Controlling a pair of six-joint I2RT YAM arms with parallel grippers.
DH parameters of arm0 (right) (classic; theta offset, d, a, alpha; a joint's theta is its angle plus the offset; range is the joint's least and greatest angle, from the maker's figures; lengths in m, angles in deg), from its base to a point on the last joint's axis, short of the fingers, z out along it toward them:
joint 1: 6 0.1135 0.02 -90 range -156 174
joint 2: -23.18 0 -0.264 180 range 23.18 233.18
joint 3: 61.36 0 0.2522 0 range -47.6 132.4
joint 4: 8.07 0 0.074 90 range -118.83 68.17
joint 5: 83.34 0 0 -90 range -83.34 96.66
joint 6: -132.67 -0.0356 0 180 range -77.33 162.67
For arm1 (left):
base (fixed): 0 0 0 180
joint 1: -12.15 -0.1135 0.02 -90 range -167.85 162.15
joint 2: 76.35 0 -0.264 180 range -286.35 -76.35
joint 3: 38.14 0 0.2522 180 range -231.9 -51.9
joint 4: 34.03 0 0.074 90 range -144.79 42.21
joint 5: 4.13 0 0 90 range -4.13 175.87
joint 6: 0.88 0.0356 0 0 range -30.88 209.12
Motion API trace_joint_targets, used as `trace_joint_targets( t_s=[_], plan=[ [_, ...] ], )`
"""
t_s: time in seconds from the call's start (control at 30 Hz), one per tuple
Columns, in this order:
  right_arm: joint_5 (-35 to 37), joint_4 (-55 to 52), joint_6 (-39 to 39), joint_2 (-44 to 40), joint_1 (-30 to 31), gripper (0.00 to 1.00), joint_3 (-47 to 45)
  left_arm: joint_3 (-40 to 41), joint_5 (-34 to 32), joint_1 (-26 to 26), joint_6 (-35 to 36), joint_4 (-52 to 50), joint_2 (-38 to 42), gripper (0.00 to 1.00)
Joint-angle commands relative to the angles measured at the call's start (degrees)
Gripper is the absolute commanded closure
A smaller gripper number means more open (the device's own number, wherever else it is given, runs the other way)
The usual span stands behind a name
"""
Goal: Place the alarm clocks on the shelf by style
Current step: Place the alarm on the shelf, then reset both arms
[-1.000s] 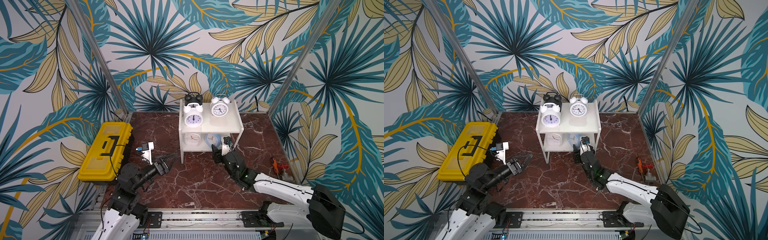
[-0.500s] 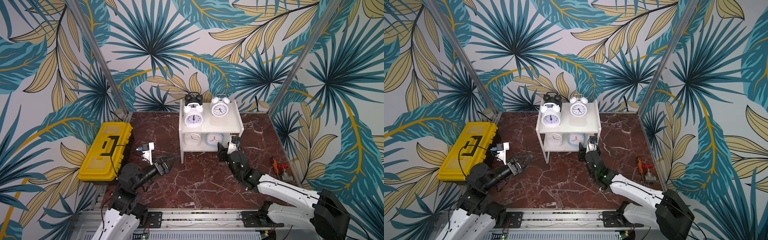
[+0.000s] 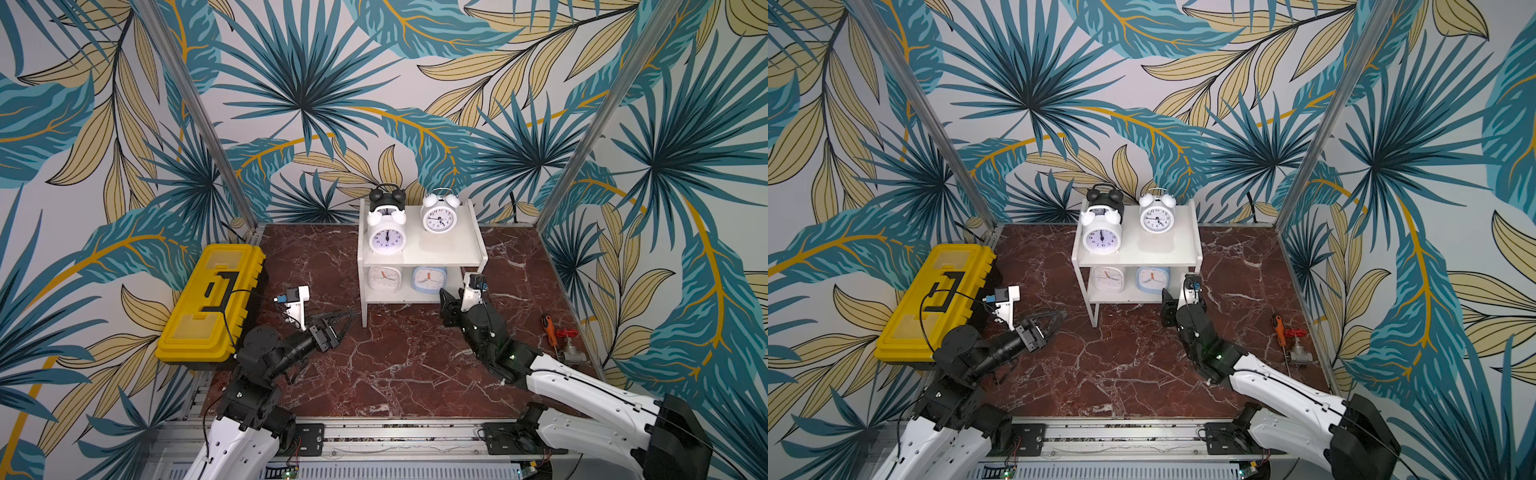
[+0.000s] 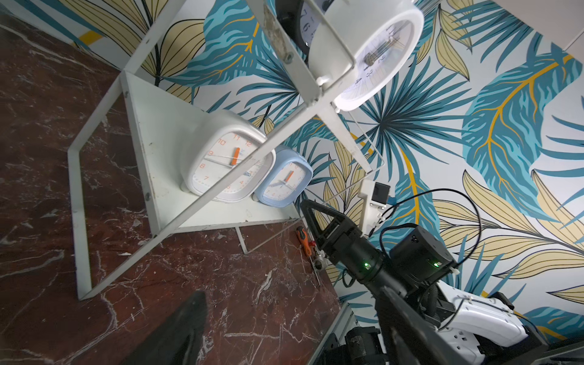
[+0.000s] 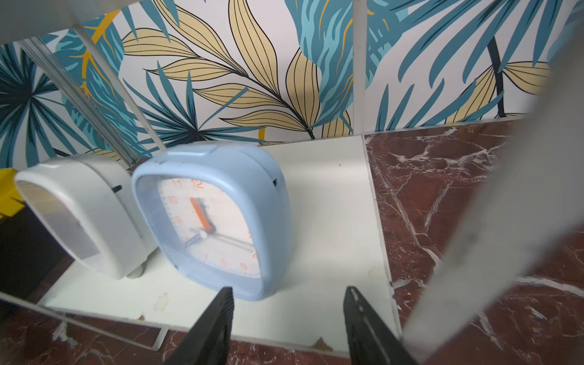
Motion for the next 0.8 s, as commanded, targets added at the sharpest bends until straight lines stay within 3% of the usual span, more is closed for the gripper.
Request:
trace_joint_targets(
  t_s=[0.0, 0.1, 0.23, 0.4, 0.43, 0.5, 0.57, 0.67, 0.77],
  plan=[
    [-3.2, -16.2, -2.7, -7.0, 3.0, 0.42, 2.6, -4.8, -4.4, -0.4, 4.9, -9.4, -0.2, 0.07],
    [-8.3, -31.1, -2.2, -11.9, 6.8, 0.42, 8.4, -10.1, -7.8, -0.5, 8.3, -16.3, -1.2, 0.00],
    [-10.2, -45.3, -1.3, -14.3, 10.5, 0.39, 19.8, -19.0, -11.7, -0.5, 14.2, -20.4, -4.3, 0.00],
    [-0.2, -62.6, 3.4, -5.8, 8.1, 0.31, 44.7, -38.6, -33.4, -0.6, 20.8, -28.9, -17.0, 0.00],
    [-0.4, -64.7, 4.8, -3.1, 6.0, 0.29, 49.5, -41.8, -37.1, -0.7, 21.4, -30.1, -19.7, 0.00],
    [-6.3, -68.7, 6.9, 3.5, -5.3, 0.28, 59.4, -48.3, -43.5, -2.0, 21.0, -31.7, -25.9, 0.00],
    [-12.4, -70.4, 7.9, 8.6, -15.5, 0.29, 66.0, -52.2, -44.1, -4.3, 20.1, -31.4, -30.6, 0.00],
    [-20.4, -69.1, 6.5, 15.3, -28.6, 0.28, 70.0, -55.3, -41.6, -7.8, 19.4, -29.1, -37.1, 0.00],
    [-25.3, -62.4, 1.7, 17.2, -39.1, 0.30, 64.9, -53.8, -41.2, -11.4, 20.0, -24.9, -41.7, 0.00]
  ],
)
